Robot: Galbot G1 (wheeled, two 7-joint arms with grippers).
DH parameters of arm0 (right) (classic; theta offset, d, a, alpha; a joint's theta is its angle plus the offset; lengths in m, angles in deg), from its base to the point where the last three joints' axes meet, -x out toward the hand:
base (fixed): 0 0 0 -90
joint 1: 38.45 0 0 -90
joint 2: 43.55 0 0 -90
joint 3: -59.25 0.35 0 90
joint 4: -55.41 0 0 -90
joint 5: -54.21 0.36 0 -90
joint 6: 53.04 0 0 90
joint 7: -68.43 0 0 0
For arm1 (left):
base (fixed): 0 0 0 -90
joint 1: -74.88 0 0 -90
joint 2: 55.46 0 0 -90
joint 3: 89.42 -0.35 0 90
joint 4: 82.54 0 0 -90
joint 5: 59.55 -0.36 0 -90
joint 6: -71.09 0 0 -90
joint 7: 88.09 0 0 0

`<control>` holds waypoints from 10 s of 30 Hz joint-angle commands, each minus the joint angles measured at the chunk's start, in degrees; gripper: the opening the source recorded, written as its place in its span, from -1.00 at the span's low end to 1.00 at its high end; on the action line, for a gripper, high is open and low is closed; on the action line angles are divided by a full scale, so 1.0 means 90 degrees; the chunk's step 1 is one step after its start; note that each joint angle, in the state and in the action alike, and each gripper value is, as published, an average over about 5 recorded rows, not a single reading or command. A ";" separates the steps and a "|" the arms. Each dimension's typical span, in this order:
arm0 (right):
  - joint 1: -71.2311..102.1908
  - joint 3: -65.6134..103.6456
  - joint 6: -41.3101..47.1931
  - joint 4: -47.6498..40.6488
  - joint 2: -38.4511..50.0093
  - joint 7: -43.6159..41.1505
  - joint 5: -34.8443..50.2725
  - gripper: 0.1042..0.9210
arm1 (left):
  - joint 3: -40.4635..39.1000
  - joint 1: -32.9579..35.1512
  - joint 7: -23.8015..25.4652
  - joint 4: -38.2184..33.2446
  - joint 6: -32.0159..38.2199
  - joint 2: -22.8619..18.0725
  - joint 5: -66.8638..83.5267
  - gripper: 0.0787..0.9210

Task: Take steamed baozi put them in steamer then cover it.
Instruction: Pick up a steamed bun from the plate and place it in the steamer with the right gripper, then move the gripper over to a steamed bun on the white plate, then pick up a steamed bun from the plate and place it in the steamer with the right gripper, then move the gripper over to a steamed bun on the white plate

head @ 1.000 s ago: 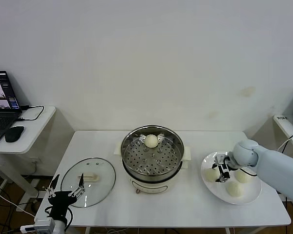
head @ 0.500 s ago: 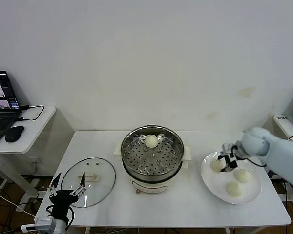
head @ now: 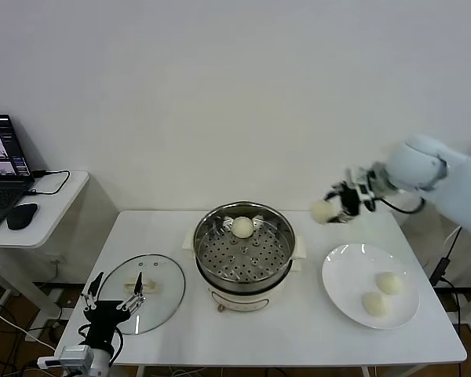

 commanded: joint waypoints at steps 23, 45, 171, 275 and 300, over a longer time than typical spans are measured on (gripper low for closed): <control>0.1337 -0.0416 0.1827 -0.1985 -0.4015 0.1768 0.1407 0.18 | 0.0050 0.0145 0.0038 -0.0158 0.0064 -0.0193 -0.0074 0.77; 0.0047 -0.0428 0.1668 -0.1081 -0.2651 0.0541 0.0926 0.72 | 0.0043 0.0066 0.0032 -0.0088 0.0076 -0.0170 -0.0060 0.77; 0.0177 -0.0449 -0.2388 -0.0525 -0.2529 -0.0571 -0.1332 0.24 | -0.0106 -0.0032 0.0000 0.0463 0.0193 -0.0301 -0.0262 0.77; 0.6502 0.4767 -0.1856 -0.2357 0.1292 -0.0569 -0.4174 0.75 | -0.0102 -0.0062 0.0002 0.0631 0.0239 -0.0043 -0.0240 0.77; 0.6383 0.4789 -0.1812 -0.2405 0.1120 -0.0546 -0.4187 0.17 | -0.0111 -0.0033 -0.0008 0.0595 0.0256 -0.0108 -0.0259 0.77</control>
